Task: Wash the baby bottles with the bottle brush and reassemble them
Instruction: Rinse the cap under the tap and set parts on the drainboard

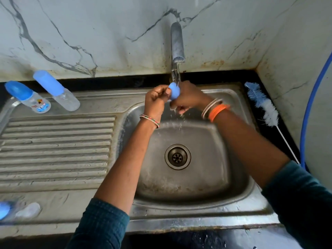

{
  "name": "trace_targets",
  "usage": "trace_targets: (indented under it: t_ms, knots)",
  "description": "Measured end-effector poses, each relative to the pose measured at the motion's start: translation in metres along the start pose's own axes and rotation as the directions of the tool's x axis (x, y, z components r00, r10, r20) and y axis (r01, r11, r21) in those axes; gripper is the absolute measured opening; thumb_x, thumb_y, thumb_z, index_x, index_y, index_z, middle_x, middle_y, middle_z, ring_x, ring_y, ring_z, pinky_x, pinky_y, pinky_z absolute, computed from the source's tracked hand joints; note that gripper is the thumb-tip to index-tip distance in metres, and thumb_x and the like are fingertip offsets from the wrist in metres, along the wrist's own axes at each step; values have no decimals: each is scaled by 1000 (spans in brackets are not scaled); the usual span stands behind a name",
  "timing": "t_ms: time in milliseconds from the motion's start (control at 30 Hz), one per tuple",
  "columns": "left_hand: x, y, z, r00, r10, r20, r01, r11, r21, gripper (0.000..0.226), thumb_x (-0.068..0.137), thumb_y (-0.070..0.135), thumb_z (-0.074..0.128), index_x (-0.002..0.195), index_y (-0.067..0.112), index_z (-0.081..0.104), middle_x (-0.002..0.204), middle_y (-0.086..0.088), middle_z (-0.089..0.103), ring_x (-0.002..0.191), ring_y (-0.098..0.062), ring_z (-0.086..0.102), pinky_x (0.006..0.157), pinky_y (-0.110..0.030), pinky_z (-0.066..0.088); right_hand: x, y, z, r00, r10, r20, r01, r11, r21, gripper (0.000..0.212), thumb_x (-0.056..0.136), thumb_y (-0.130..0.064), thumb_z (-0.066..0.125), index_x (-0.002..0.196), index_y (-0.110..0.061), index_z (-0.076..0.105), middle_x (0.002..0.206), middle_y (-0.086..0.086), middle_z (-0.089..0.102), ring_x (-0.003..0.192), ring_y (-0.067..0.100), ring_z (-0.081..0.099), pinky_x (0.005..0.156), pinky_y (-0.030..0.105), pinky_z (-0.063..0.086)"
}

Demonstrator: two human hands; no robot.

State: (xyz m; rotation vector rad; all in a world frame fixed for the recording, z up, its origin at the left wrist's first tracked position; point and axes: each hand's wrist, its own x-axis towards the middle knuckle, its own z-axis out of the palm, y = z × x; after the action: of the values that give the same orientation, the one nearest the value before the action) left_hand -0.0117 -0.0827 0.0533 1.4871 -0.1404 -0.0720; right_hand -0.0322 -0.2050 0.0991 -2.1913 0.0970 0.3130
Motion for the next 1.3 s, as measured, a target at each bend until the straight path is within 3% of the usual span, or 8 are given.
trace_targets:
  t_ms: [100,233,333,433,567,767,967,1300]
  knots:
    - [-5,6,-9,993,-20,120,24,999,-32,22,86,-17,46,90,2,58,58,15,64,58,4,57,61,-15,49,-4,2,-14,987,3,159,-58,939,338,18,79,0,68,85,-15,59,68,4,60,50,12,53,43,21,45]
    - [-2,11,-6,950,-218,224,204,975,87,11,96,20,51,92,18,61,69,18,63,68,6,54,59,-14,39,-9,26,7,908,-352,-228,101,711,-696,38,74,-3,63,111,-5,56,92,21,64,79,42,63,61,42,46]
    - [-1,1,-2,983,-141,119,138,990,34,14,94,17,51,82,22,57,59,20,62,57,10,50,51,-11,34,-9,20,17,876,-395,-275,53,647,-760,39,72,-1,60,111,-2,56,96,22,64,83,45,63,63,43,47]
    - [-9,-11,-1,998,-62,29,65,993,-99,12,90,11,50,82,15,57,61,17,65,58,7,53,54,-10,39,-6,6,0,999,1,-35,-1,1000,-19,21,78,-3,69,97,-3,60,86,18,67,67,28,68,60,35,57]
    - [-8,-17,-6,982,-163,-95,130,950,-285,26,97,-2,42,81,13,56,57,11,60,52,-2,46,50,-17,31,-8,-2,-11,950,91,299,-273,707,653,19,93,-21,60,104,-6,60,80,12,66,50,8,58,45,16,49]
    - [-14,-20,15,840,-539,-65,445,752,-487,36,102,13,39,66,11,46,34,8,42,28,-2,36,36,-14,32,3,2,35,855,-222,-469,10,911,-413,30,99,-26,45,100,-1,60,99,24,63,90,40,59,73,43,45]
    - [-9,-22,8,715,-691,-104,511,618,-598,32,100,12,43,69,9,50,57,-4,63,44,-9,57,51,-18,50,-15,23,63,847,-481,-225,252,737,-627,55,97,-21,35,144,5,29,147,26,34,139,40,29,117,48,20]
    - [-6,-20,5,776,-627,-71,436,614,-658,21,99,12,45,82,3,53,50,-5,64,40,-13,60,41,-21,49,-30,45,42,848,-496,-186,315,755,-576,62,97,-32,23,145,6,27,150,24,32,143,34,26,119,40,19]
